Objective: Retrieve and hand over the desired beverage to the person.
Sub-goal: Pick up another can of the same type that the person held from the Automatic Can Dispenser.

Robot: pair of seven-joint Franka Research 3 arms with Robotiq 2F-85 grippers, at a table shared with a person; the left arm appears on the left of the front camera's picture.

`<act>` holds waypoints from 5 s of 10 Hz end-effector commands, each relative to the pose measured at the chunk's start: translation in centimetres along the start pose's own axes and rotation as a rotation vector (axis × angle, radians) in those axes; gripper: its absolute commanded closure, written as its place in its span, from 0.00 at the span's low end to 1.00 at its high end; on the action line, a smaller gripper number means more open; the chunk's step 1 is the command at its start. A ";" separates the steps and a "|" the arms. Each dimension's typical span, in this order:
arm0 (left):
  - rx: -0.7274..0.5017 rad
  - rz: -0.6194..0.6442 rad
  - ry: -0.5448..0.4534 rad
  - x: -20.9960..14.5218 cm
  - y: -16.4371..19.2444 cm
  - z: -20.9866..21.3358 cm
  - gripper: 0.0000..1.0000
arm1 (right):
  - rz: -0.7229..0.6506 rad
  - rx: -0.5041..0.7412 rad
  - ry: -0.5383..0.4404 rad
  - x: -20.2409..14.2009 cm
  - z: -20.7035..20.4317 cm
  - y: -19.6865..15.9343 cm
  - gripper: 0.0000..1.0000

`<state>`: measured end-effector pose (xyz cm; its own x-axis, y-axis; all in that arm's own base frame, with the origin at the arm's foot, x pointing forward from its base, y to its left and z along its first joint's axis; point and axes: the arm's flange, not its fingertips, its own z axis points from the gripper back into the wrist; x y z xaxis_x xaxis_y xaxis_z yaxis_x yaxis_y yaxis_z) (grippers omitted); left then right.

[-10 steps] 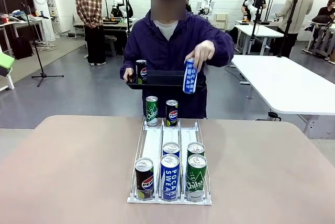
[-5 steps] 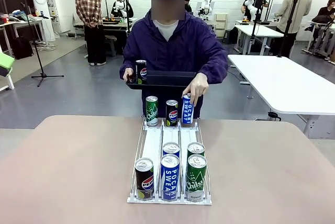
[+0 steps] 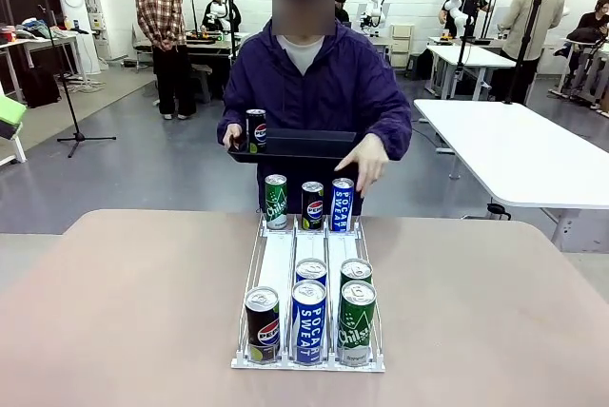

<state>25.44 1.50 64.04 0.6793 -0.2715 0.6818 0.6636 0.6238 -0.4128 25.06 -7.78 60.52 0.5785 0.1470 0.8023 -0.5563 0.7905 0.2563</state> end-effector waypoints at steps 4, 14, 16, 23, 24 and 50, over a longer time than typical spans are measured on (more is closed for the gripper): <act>-0.009 -0.002 -0.010 -0.1 0.0 -0.2 0.00 | 0.004 0.031 -0.005 0.1 -0.2 0.0 0.00; 0.312 0.246 0.491 7.6 -11.8 -21.1 0.00 | 0.004 0.031 -0.005 0.1 -0.2 0.0 0.00; 0.510 0.355 0.478 7.7 -14.0 -27.2 0.00 | 0.004 0.031 -0.005 0.1 -0.2 0.0 0.00; 0.637 0.372 0.419 6.2 -15.6 -31.9 0.00 | 0.004 0.031 -0.005 0.1 -0.2 0.0 0.00; 0.637 0.372 0.419 6.2 -15.6 -31.9 0.00 | 0.004 0.031 -0.005 0.1 -0.2 0.0 0.00; 0.701 0.490 0.670 5.0 -14.1 -47.7 0.00 | 0.004 0.031 -0.005 0.1 -0.2 0.0 0.00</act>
<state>34.06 -43.16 44.27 0.9952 -0.0934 -0.0305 0.0938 0.9955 0.0112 25.04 -7.73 60.53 0.5787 0.1488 0.8018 -0.5561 0.7912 0.2544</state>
